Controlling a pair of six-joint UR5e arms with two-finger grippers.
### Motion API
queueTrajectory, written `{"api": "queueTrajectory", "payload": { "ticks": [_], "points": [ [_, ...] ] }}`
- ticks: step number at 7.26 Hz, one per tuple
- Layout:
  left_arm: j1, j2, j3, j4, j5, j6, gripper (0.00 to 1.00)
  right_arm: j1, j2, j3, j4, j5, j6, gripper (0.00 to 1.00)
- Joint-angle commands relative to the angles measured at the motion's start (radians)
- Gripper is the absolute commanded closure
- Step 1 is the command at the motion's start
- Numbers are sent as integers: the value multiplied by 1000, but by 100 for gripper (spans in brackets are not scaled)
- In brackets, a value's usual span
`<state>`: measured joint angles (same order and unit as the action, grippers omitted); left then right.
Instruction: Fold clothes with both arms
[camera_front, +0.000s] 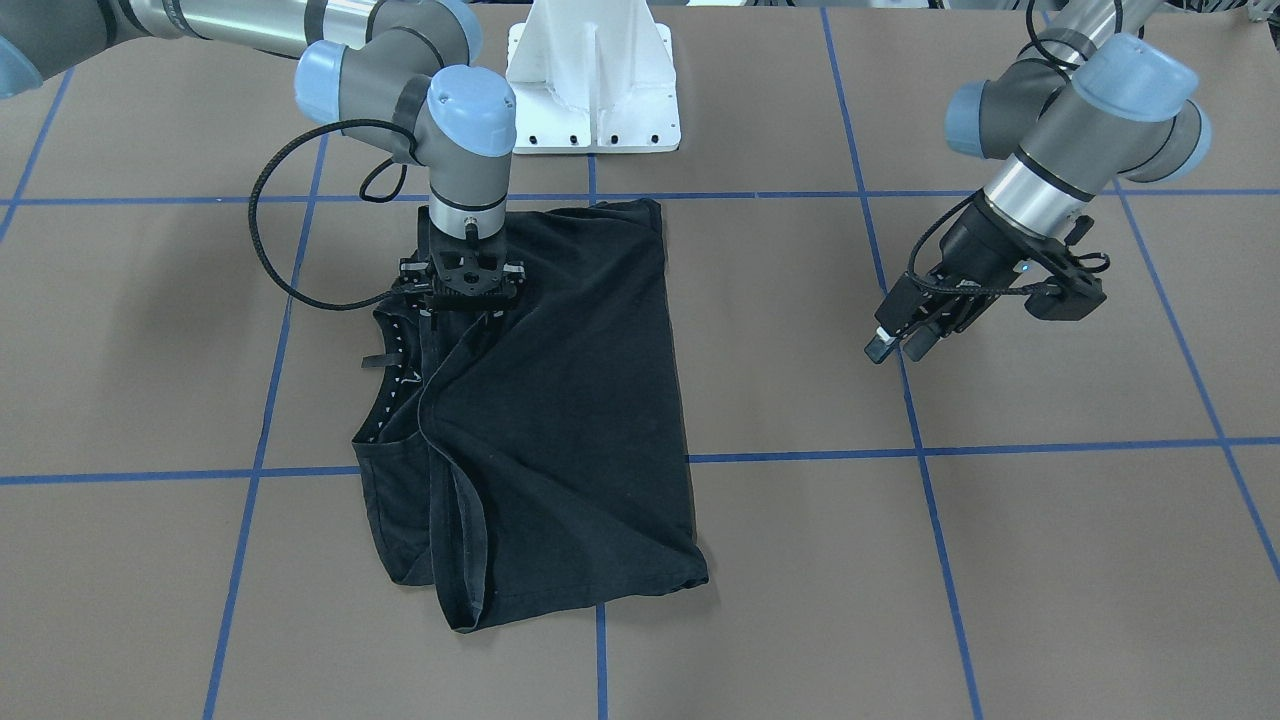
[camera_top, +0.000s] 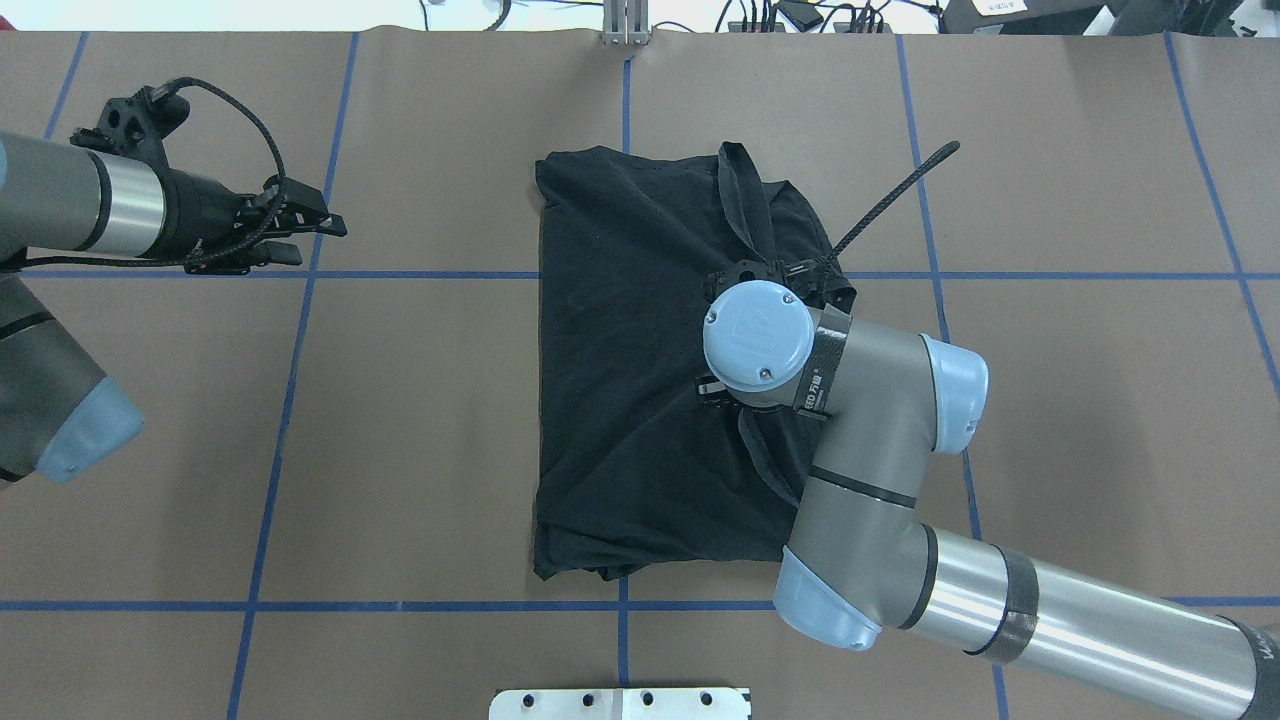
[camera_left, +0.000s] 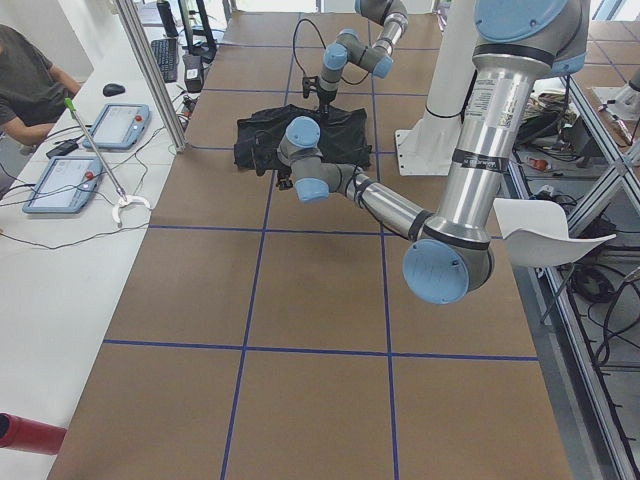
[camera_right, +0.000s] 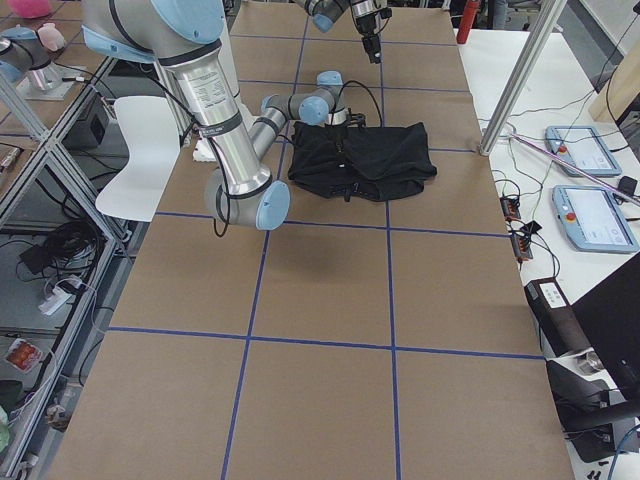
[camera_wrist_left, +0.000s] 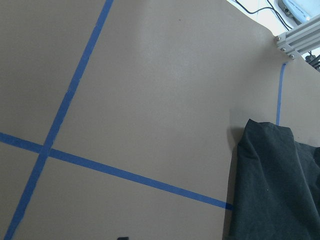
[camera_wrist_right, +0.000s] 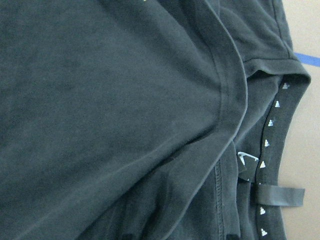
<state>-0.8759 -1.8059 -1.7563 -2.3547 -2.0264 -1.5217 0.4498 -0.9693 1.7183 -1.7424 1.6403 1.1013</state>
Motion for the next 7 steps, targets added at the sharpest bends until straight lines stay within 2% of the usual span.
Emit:
{"api": "queueTrajectory", "payload": {
  "ticks": [1,2,3,4,7],
  "points": [
    [0,5,-6,0,0,0,29,-8,-5,3,0,0,29,45],
    [0,5,-6,0,0,0,29,-13,-5,4,0,0,50,57],
    [0,5,-5,0,0,0,29,-16,-5,3,0,0,54,94],
    [0,5,-5,0,0,0,29,-16,-5,4,0,4,52,100],
    [0,5,-6,0,0,-3,29,-5,-32,49,0,16,34,100]
  ]
}}
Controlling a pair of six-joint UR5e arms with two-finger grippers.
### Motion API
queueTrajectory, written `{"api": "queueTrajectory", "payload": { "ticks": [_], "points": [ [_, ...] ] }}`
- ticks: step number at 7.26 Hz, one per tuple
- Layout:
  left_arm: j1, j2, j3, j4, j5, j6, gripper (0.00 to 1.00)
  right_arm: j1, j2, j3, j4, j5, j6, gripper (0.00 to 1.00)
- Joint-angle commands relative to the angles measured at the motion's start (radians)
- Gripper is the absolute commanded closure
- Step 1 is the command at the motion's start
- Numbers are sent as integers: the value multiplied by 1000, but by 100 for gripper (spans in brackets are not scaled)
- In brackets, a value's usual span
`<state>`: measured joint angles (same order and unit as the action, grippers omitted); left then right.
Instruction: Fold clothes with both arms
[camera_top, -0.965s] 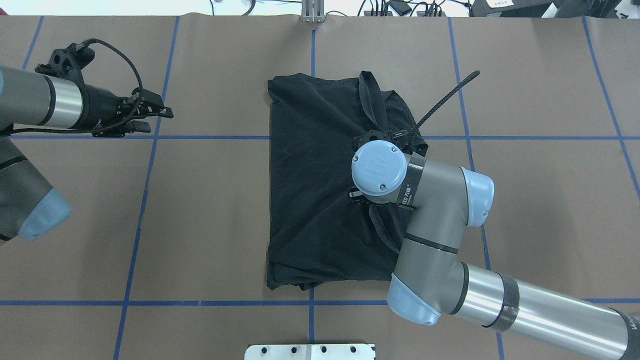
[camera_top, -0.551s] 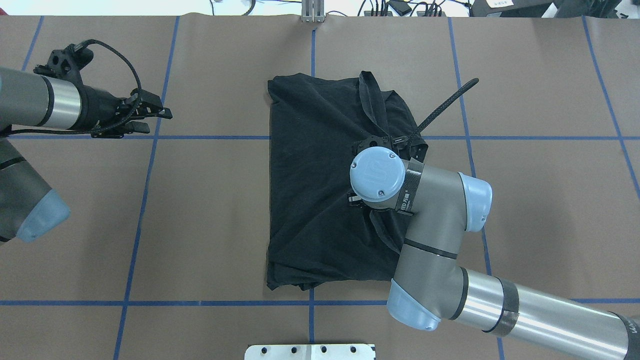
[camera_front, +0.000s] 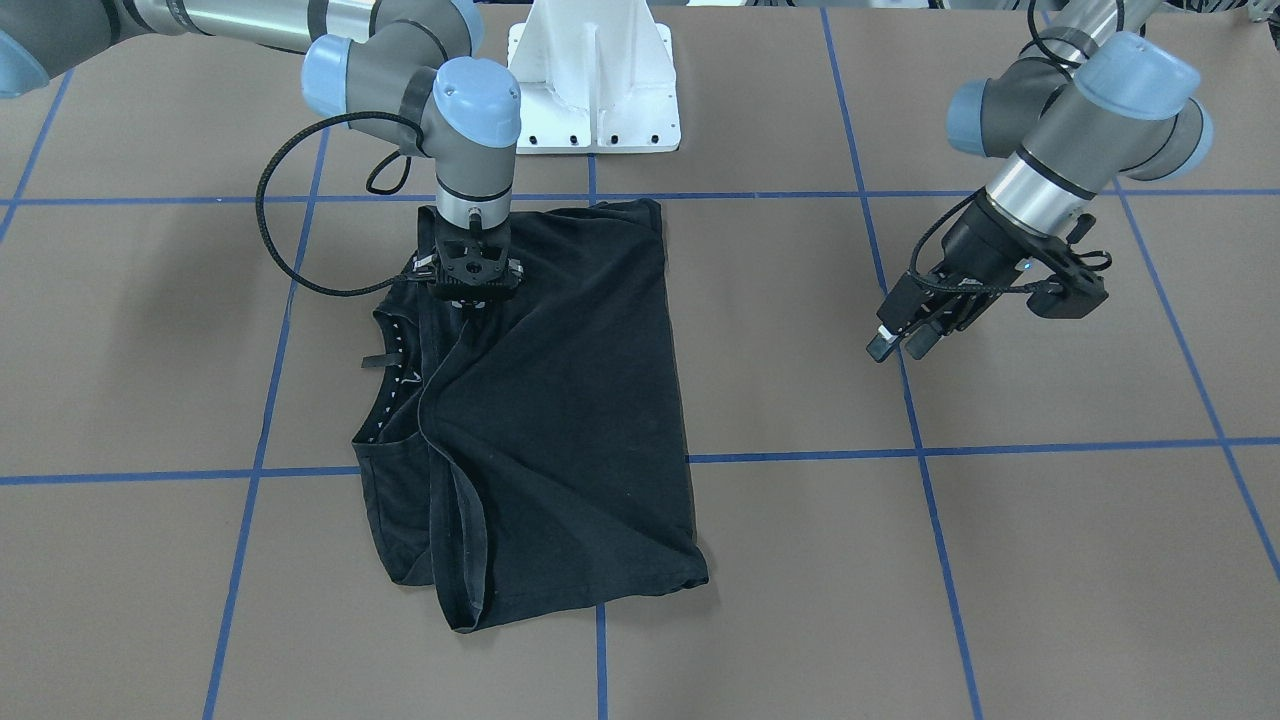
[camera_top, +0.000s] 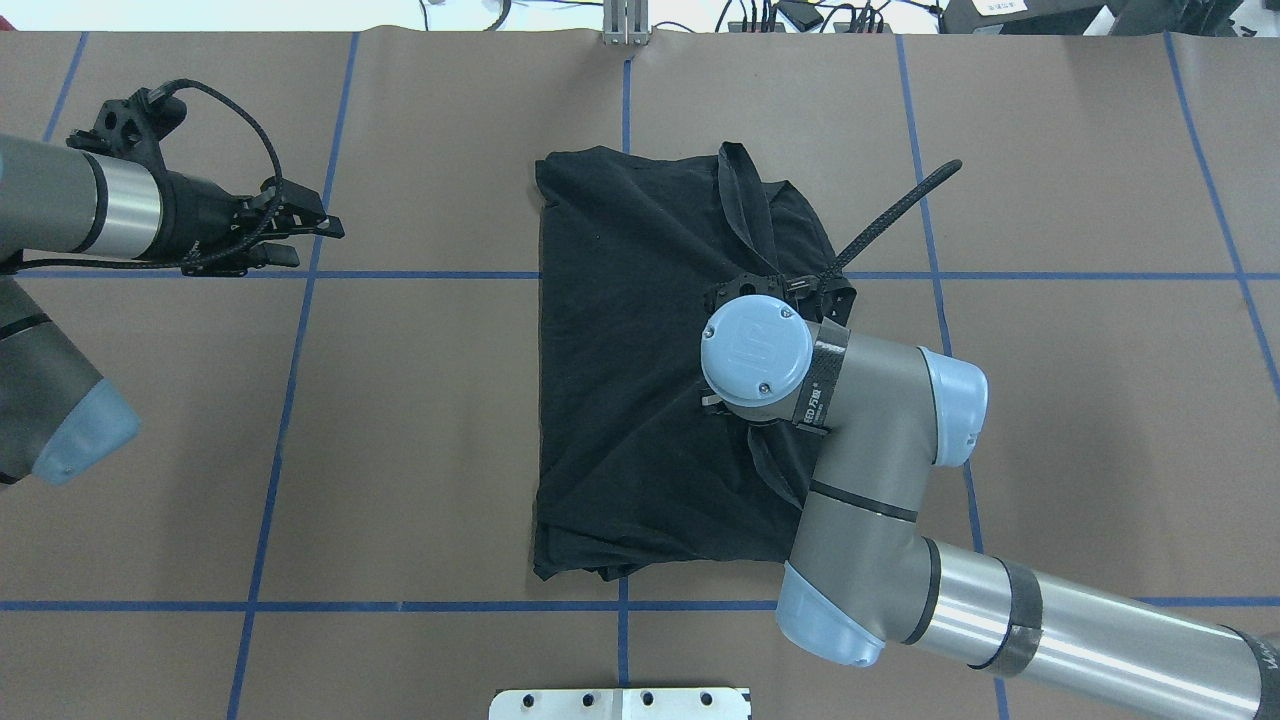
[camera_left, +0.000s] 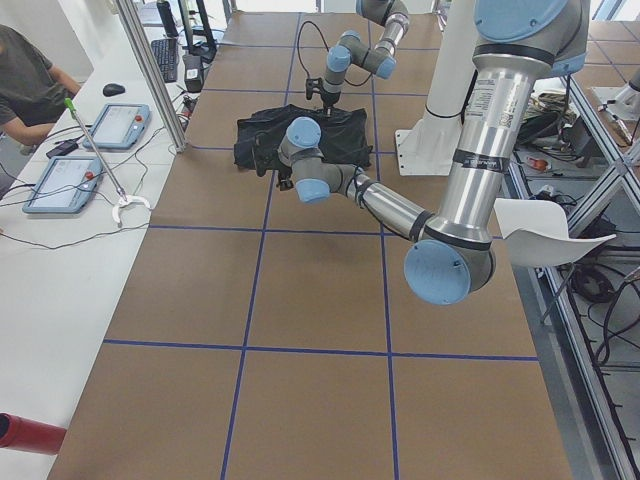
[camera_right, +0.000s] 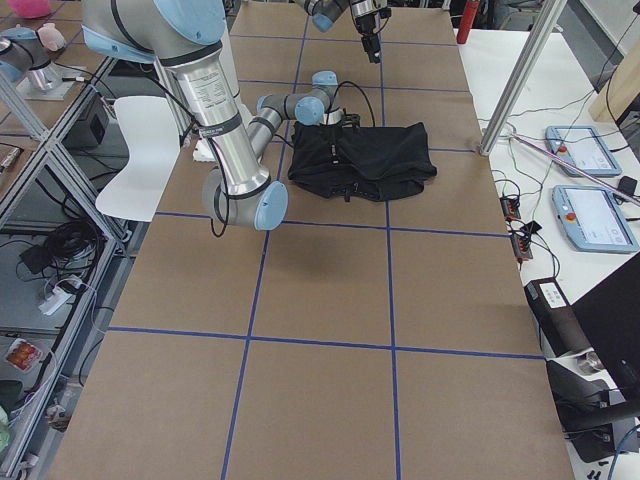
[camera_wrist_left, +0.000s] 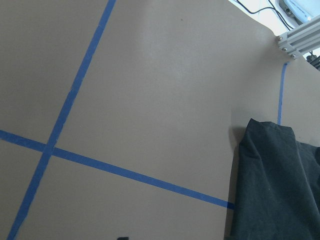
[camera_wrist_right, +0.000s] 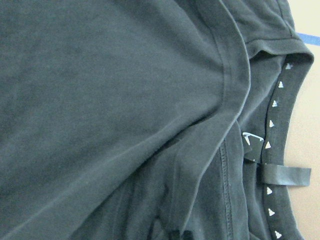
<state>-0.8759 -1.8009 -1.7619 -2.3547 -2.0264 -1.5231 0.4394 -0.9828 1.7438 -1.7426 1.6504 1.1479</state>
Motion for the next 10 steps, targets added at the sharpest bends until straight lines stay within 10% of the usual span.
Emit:
{"api": "queueTrajectory", "payload": {
  "ticks": [1,8,9,10],
  "points": [
    [0,0,-1,0,0,-5,29,9,-46,43,0,12,-16,100],
    [0,-2,-2,0,0,-6,29,44,-93,33,11,8,-119,94],
    [0,0,-2,0,0,-6,29,42,-91,36,12,8,-113,1],
    [0,0,-4,0,0,-6,29,44,-91,52,11,9,-112,0]
  ]
}}
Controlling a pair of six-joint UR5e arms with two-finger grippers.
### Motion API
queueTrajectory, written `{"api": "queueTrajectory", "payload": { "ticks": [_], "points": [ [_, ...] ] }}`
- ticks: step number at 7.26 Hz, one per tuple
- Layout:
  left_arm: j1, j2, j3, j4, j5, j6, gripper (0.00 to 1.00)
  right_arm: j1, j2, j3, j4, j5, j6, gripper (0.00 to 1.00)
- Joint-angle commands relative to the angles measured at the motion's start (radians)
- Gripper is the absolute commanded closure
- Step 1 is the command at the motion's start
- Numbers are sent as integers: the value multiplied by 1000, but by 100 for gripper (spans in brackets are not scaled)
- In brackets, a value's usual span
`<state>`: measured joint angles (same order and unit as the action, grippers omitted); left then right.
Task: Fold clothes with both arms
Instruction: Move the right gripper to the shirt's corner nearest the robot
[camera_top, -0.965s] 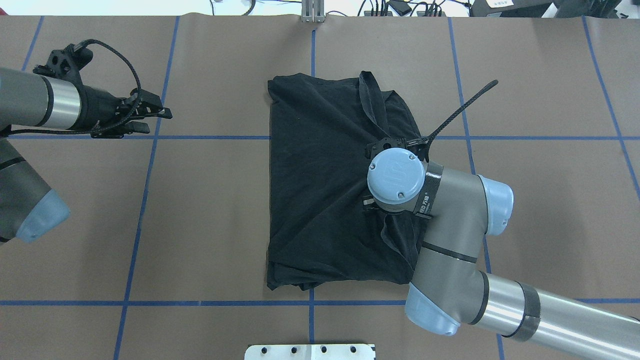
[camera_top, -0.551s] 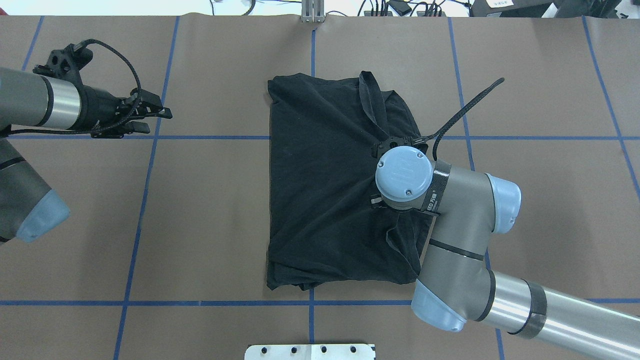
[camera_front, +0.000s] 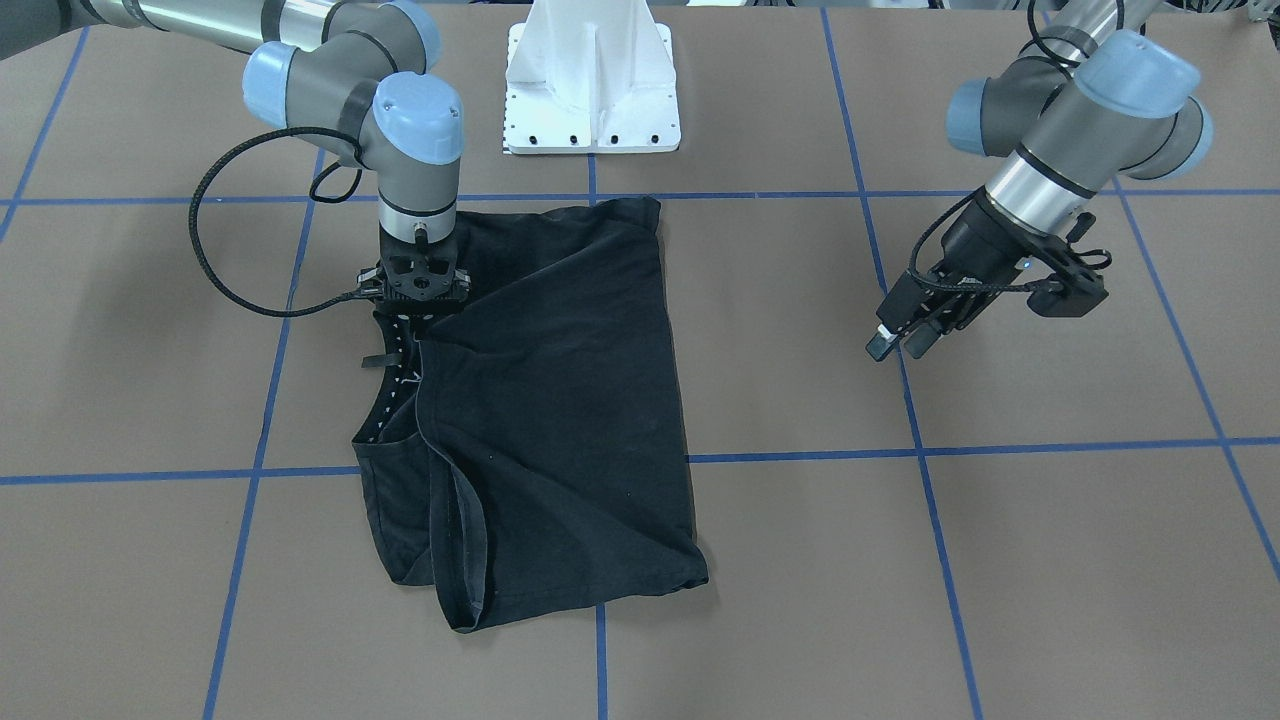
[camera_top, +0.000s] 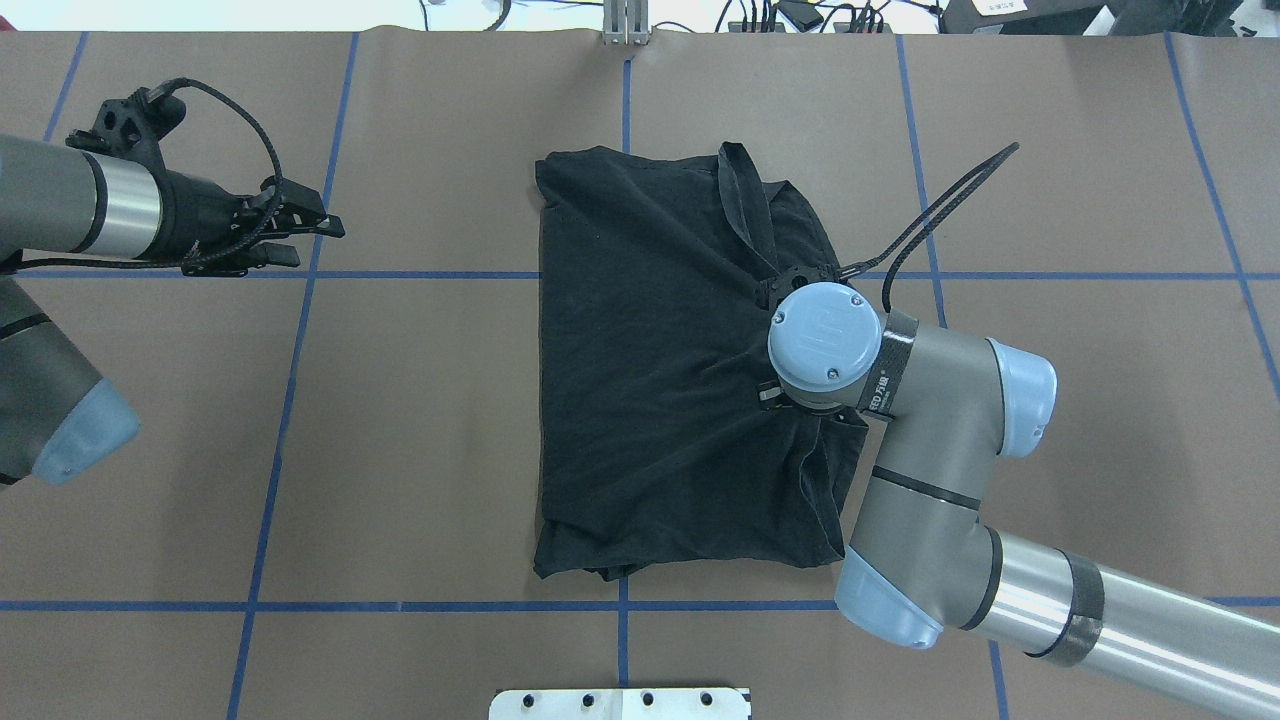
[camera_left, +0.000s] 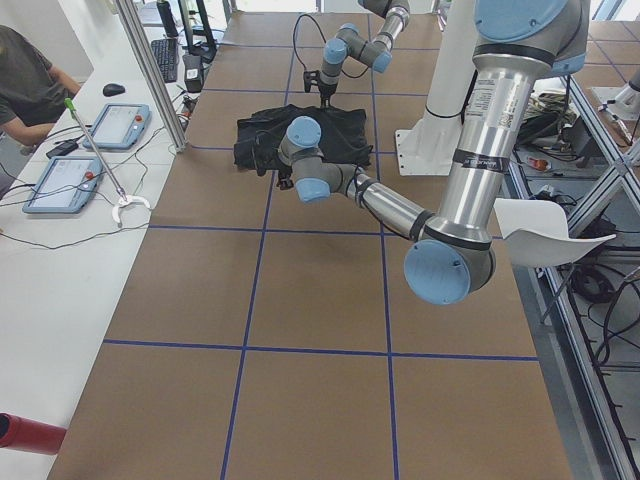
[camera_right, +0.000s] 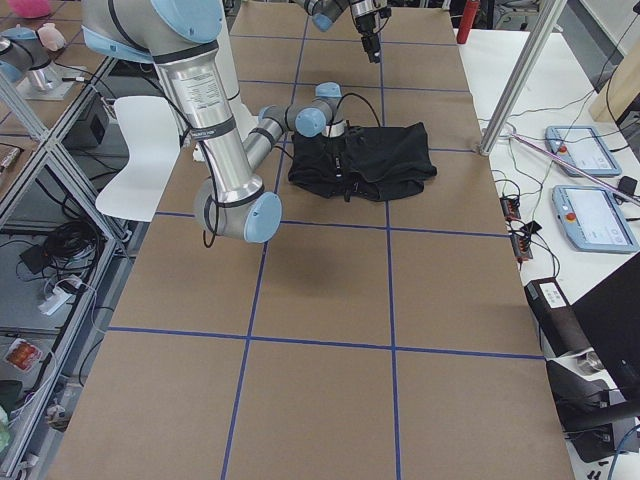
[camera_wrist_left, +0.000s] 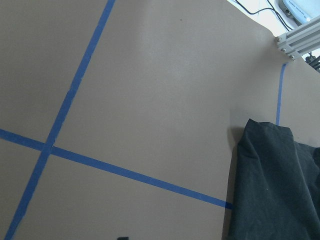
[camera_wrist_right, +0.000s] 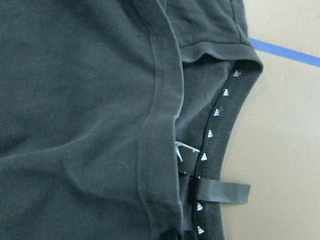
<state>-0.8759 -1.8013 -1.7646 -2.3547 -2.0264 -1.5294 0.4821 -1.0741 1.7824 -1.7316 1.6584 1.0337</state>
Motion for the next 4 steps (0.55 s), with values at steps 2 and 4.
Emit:
{"api": "queueTrajectory", "payload": {
  "ticks": [2,4],
  "points": [
    [0,3,-12,0,0,0,29,1,-48,102,0,7,64,0],
    [-2,16,-35,0,2,-2,29,-19,-59,149,1,17,386,0]
  ]
}}
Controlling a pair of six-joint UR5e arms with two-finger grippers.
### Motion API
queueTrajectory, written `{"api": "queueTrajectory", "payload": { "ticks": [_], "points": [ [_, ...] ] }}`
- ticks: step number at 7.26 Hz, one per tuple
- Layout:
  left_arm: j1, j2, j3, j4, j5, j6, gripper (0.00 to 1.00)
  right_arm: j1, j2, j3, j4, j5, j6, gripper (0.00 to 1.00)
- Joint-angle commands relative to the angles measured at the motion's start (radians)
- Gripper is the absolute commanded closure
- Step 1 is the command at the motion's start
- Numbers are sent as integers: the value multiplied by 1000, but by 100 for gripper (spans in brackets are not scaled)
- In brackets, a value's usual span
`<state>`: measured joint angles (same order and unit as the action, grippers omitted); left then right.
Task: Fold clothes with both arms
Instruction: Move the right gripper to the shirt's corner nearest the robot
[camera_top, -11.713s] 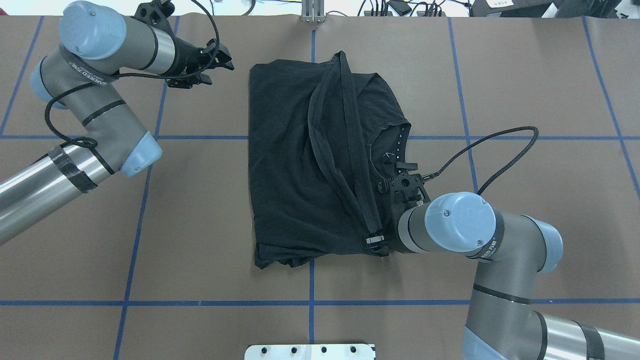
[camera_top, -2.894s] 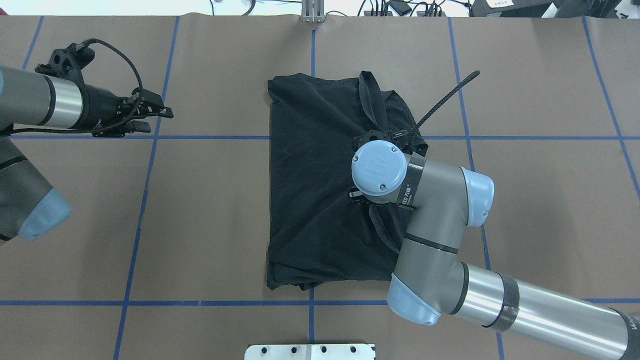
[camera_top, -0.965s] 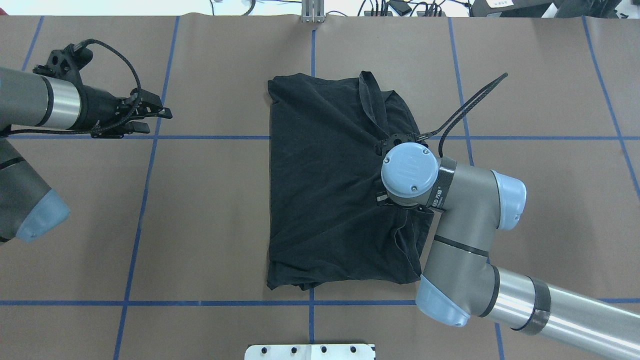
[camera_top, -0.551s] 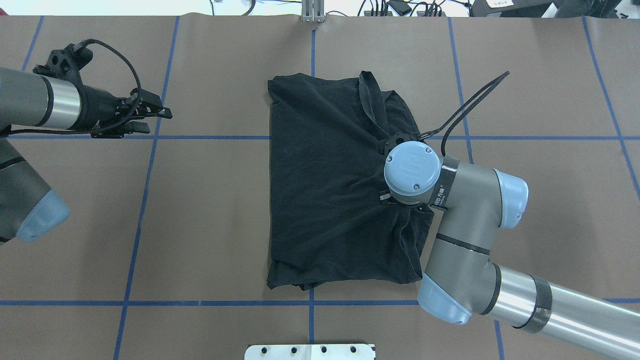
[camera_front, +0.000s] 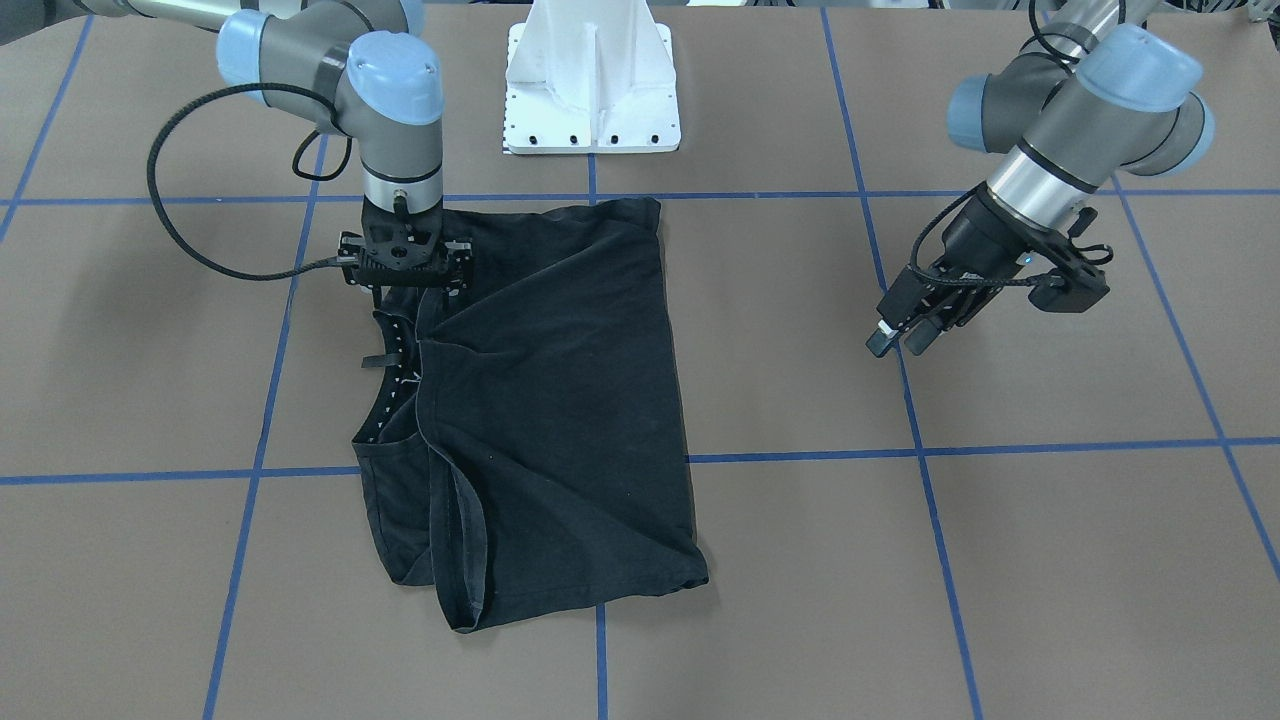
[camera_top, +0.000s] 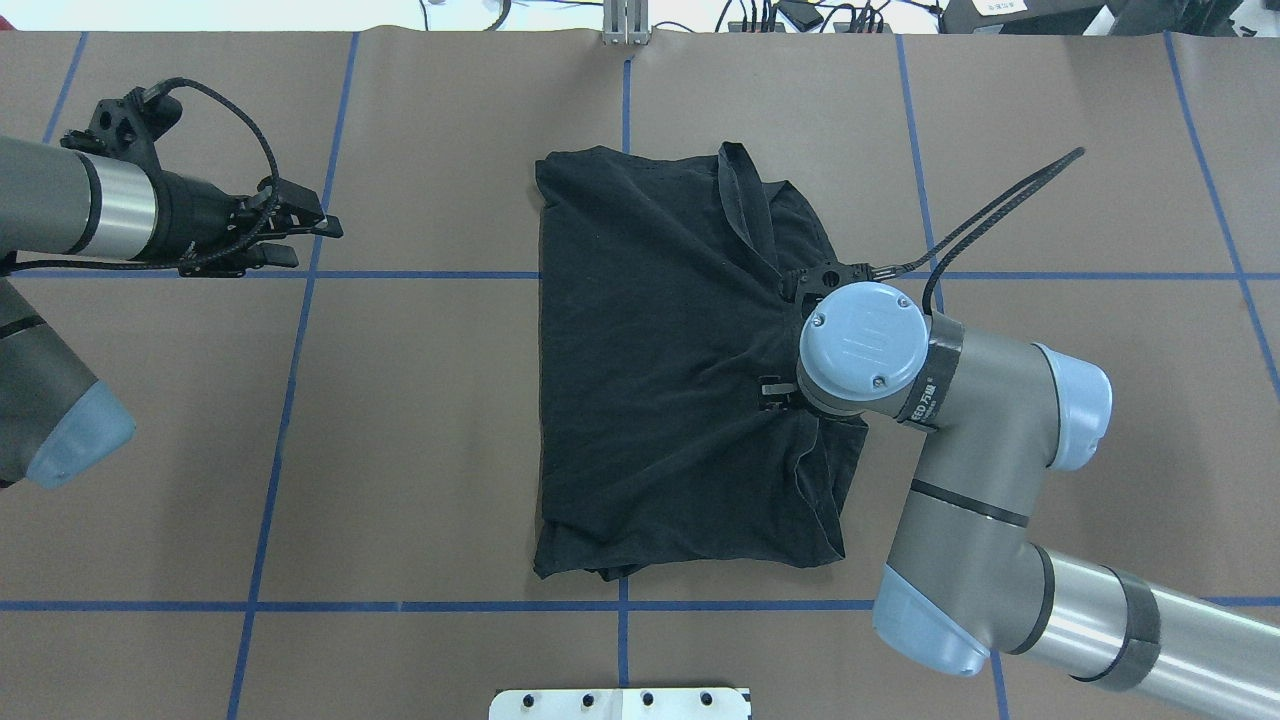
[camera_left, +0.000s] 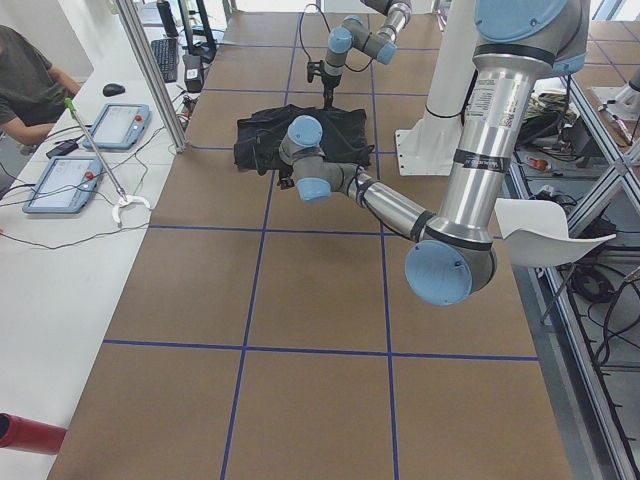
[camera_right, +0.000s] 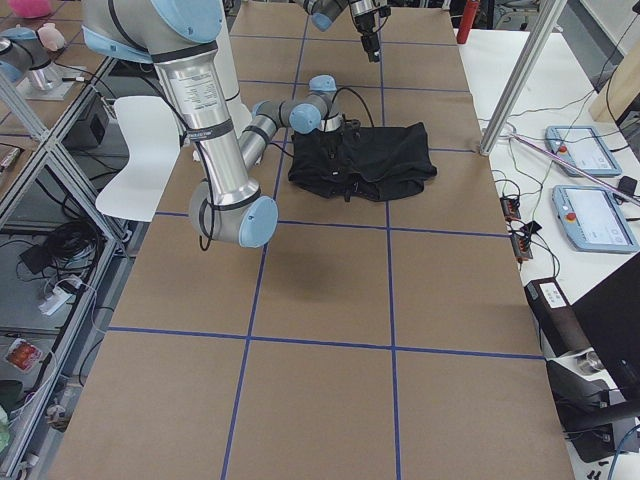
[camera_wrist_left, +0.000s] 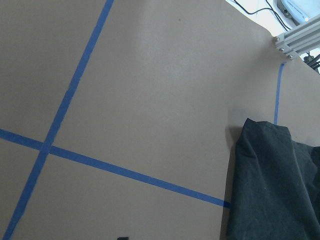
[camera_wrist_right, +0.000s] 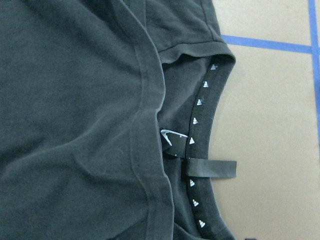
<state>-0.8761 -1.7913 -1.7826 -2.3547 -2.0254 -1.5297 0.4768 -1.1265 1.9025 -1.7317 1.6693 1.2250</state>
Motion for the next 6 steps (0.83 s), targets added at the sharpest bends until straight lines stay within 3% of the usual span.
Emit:
{"api": "queueTrajectory", "payload": {
  "ticks": [1,3,4,6],
  "points": [
    [0,15,-29,-2,7,-1,29,-45,-9,33,13,1,344,0],
    [2,15,-37,-6,14,5,29,-99,-48,32,180,-32,692,0],
    [2,15,-40,-8,17,8,29,-143,-42,32,181,-102,761,0],
    [3,17,-51,-8,53,8,29,-158,-50,39,184,-108,919,0]
  ]
}}
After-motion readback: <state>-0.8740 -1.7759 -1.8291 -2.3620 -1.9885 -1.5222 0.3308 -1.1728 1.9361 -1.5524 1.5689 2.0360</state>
